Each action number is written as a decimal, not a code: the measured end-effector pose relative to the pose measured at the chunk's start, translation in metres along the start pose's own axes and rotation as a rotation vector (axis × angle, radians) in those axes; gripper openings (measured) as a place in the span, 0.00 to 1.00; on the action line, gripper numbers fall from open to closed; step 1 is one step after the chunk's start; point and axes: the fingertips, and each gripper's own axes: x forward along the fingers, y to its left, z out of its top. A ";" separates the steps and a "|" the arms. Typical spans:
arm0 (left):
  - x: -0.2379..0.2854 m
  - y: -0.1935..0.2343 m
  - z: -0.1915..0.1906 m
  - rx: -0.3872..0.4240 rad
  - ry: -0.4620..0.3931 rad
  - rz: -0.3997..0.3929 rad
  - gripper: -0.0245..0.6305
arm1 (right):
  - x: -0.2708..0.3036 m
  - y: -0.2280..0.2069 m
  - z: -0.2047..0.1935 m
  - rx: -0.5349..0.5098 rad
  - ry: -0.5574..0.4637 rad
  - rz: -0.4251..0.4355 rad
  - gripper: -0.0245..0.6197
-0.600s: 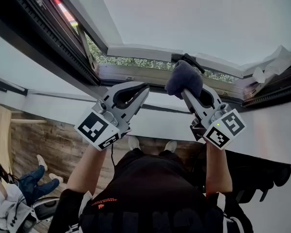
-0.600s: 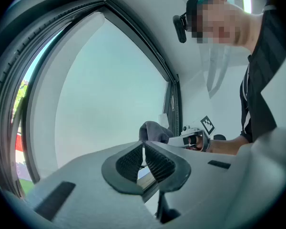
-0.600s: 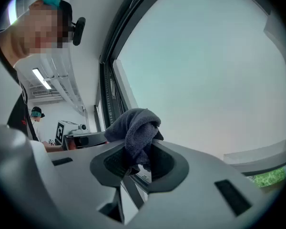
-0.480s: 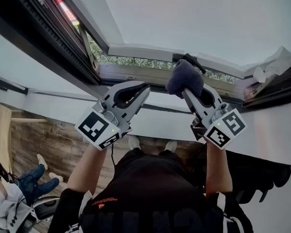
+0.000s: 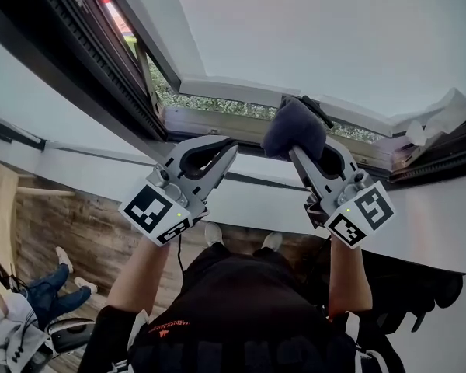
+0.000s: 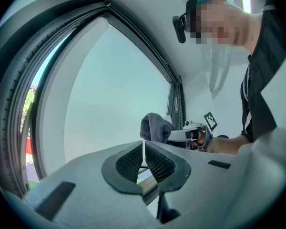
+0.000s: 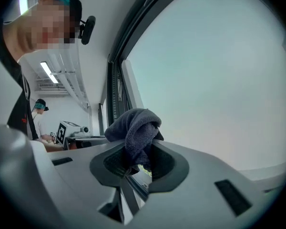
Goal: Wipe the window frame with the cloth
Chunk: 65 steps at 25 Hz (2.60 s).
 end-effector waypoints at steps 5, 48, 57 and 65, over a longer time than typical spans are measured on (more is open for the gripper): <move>-0.028 0.025 0.030 0.056 -0.052 0.067 0.08 | 0.036 0.028 0.033 -0.084 -0.034 0.078 0.17; -0.174 0.098 0.148 0.248 -0.272 0.312 0.07 | 0.195 0.221 0.255 -0.405 -0.363 0.401 0.17; -0.170 0.097 0.140 0.232 -0.266 0.313 0.07 | 0.207 0.210 0.249 -0.383 -0.335 0.370 0.17; -0.176 0.105 0.124 0.191 -0.256 0.322 0.07 | 0.220 0.208 0.231 -0.366 -0.305 0.362 0.17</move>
